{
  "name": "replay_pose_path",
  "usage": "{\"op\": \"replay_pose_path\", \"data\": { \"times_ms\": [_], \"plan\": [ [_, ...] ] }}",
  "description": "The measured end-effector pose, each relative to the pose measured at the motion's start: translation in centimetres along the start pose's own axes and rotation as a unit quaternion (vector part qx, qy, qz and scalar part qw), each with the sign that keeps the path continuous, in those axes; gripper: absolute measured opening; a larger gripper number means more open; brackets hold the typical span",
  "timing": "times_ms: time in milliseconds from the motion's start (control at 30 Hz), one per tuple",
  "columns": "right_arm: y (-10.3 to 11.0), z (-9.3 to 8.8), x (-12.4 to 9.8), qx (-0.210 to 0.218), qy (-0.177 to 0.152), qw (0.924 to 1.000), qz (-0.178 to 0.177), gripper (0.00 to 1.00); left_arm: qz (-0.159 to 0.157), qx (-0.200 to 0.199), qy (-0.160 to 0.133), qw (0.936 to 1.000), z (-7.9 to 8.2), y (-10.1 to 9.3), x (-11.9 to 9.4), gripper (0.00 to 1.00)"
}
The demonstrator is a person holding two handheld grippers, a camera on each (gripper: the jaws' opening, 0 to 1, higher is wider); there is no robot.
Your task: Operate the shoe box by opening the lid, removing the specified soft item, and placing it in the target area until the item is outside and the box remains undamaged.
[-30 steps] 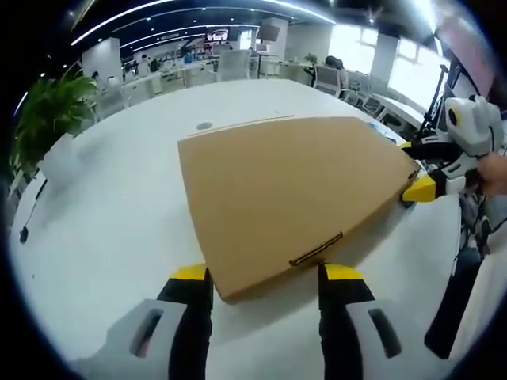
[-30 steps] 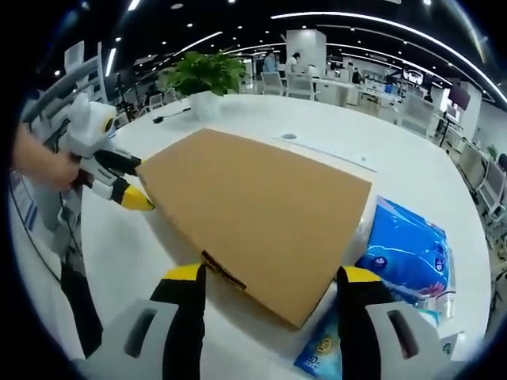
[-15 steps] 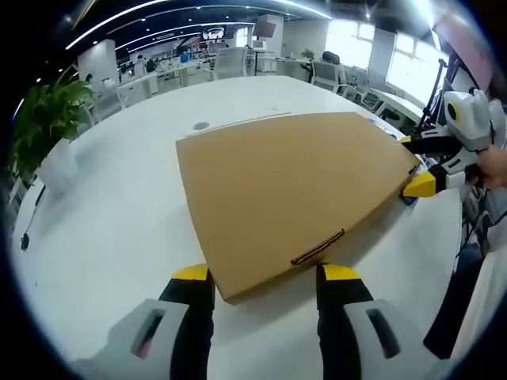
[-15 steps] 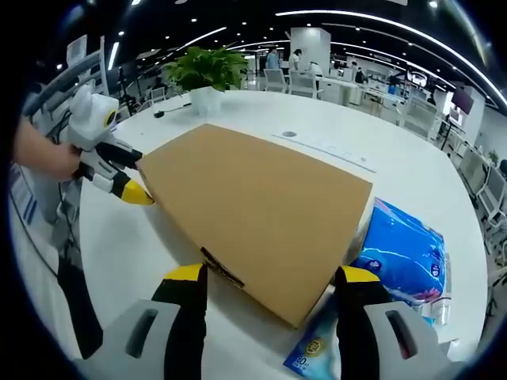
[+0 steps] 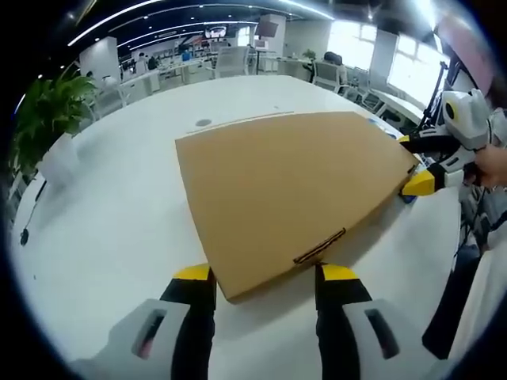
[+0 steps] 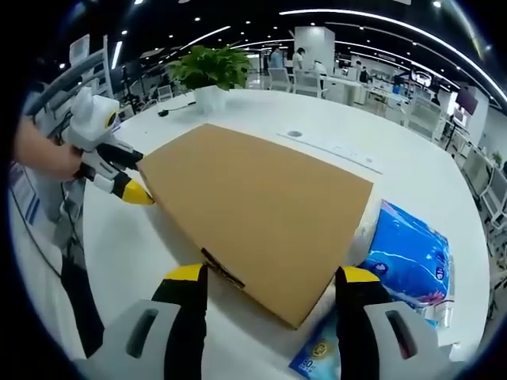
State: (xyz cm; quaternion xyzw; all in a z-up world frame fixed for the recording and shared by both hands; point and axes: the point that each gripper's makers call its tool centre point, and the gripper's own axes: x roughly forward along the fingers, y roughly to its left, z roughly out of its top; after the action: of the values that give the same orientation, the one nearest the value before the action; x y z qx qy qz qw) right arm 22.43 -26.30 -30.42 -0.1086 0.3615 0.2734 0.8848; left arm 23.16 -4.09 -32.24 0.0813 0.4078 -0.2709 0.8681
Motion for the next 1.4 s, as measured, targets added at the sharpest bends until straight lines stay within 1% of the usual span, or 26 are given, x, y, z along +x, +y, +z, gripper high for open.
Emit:
{"op": "replay_pose_path", "data": {
  "times_ms": [133, 300, 600, 667, 700, 767, 833, 867, 900, 967, 1000, 1033, 1067, 1100, 1133, 1167, 1233, 1267, 1300, 1333, 1367, 1400],
  "plan": [
    [0.2, 0.2, 0.2, 0.000, -0.002, 1.0000, 0.002, 0.65, 0.005, -0.001, 0.003, 1.0000, -0.1, 0.3, -0.1, 0.50],
    [0.3, 0.2, 0.2, 0.001, -0.004, 1.0000, 0.003, 0.65, 0.011, 0.000, -0.001, 0.9999, -0.1, 0.3, 0.0, 0.50],
    [0.2, 0.1, 0.2, -0.001, -0.001, 1.0000, -0.004, 0.66, 0.010, 0.002, -0.005, 0.9999, -0.1, 0.5, 0.0, 0.50],
    [0.3, 0.1, 0.2, -0.002, 0.000, 1.0000, -0.005, 0.66, 0.010, -0.003, -0.006, 0.9999, -0.1, 0.4, 0.1, 0.51],
    [0.3, 0.1, 0.3, -0.001, 0.000, 1.0000, -0.006, 0.66, 0.006, -0.014, -0.007, 0.9999, 0.0, 0.3, 0.1, 0.53],
    [0.5, 0.3, 0.2, 0.018, -0.005, 0.9998, -0.004, 0.68, 0.000, -0.024, -0.014, 0.9996, 0.0, 0.2, 0.1, 0.55],
    [0.4, 0.3, -0.3, 0.019, -0.011, 0.9998, 0.000, 0.67, -0.017, -0.043, -0.019, 0.9988, -0.1, -0.1, 0.0, 0.57],
    [0.4, 0.5, -0.6, 0.013, -0.017, 0.9998, -0.002, 0.65, -0.023, -0.055, -0.023, 0.9980, -0.1, -0.2, -0.2, 0.57],
    [0.2, 0.7, -1.0, 0.004, -0.024, 0.9997, -0.008, 0.65, -0.023, -0.059, -0.028, 0.9976, -0.1, 0.0, -0.4, 0.57],
    [0.2, 1.0, -1.5, 0.001, -0.027, 0.9996, -0.007, 0.66, -0.021, -0.061, -0.038, 0.9972, 0.0, 0.6, -1.1, 0.57],
    [0.2, 1.3, -1.6, -0.001, -0.035, 0.9994, -0.008, 0.67, -0.019, -0.069, -0.053, 0.9960, 0.3, 0.7, -1.6, 0.56],
    [0.4, 1.7, -1.8, -0.008, -0.044, 0.9990, -0.004, 0.66, -0.018, -0.075, -0.059, 0.9953, 0.4, 1.0, -2.1, 0.57],
    [0.5, 2.0, -2.0, -0.018, -0.050, 0.9986, -0.006, 0.66, -0.018, -0.074, -0.062, 0.9952, 0.4, 1.1, -2.3, 0.57],
    [0.7, 2.5, -2.2, -0.039, -0.061, 0.9973, -0.009, 0.66, -0.012, -0.069, -0.073, 0.9949, 0.7, 1.3, -2.8, 0.57],
    [0.8, 2.7, -2.2, -0.048, -0.064, 0.9967, -0.008, 0.67, -0.004, -0.064, -0.081, 0.9947, 0.9, 1.5, -3.0, 0.57],
    [1.1, 2.8, -2.3, -0.050, -0.065, 0.9966, -0.006, 0.67, 0.001, -0.059, -0.089, 0.9943, 1.2, 1.7, -3.3, 0.57],
    [1.4, 3.1, -2.4, -0.050, -0.070, 0.9963, -0.003, 0.67, 0.001, -0.056, -0.115, 0.9918, 2.1, 1.6, -4.2, 0.57],
    [1.5, 3.3, -2.5, -0.049, -0.072, 0.9962, -0.003, 0.67, -0.001, -0.053, -0.131, 0.9899, 2.6, 1.5, -4.5, 0.56],
    [1.4, 3.6, -2.5, -0.043, -0.081, 0.9957, -0.006, 0.67, -0.011, -0.054, -0.143, 0.9882, 3.0, 1.2, -4.8, 0.54],
    [1.4, 3.7, -2.6, -0.042, -0.084, 0.9955, -0.006, 0.66, -0.013, -0.055, -0.144, 0.9879, 3.1, 1.1, -4.9, 0.53],
    [1.3, 4.0, -2.6, -0.035, -0.093, 0.9950, -0.008, 0.66, -0.018, -0.059, -0.153, 0.9864, 3.4, 0.8, -5.1, 0.53],
    [1.4, 4.6, -2.8, -0.021, -0.109, 0.9937, -0.008, 0.66, -0.020, -0.059, -0.156, 0.9858, 3.6, 0.7, -5.2, 0.54]
  ]
}}
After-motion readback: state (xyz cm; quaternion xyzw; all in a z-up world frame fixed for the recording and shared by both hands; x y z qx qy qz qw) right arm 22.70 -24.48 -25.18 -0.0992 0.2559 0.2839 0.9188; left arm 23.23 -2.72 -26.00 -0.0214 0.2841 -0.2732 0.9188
